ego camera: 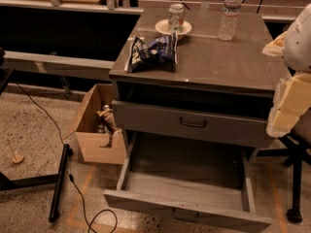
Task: Close middle drawer
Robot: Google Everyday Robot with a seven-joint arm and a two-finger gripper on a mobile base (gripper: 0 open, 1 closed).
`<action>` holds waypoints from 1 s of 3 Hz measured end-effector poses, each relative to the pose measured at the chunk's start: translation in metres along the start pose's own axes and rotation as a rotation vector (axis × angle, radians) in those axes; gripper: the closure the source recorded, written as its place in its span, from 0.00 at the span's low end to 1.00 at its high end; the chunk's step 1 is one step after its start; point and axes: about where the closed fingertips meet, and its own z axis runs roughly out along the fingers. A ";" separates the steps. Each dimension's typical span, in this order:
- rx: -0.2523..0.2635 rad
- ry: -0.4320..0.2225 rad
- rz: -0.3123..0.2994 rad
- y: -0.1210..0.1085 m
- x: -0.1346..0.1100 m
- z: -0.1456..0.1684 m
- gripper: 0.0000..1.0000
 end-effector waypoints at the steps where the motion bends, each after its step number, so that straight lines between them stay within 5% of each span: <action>1: 0.000 0.000 0.000 0.000 0.000 0.000 0.00; 2: -0.001 -0.031 -0.034 0.005 0.005 0.021 0.18; 3: -0.067 -0.088 -0.090 0.026 0.025 0.086 0.41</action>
Offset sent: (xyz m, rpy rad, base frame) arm 0.0008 -0.0026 -0.0731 0.0593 -0.0167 0.1239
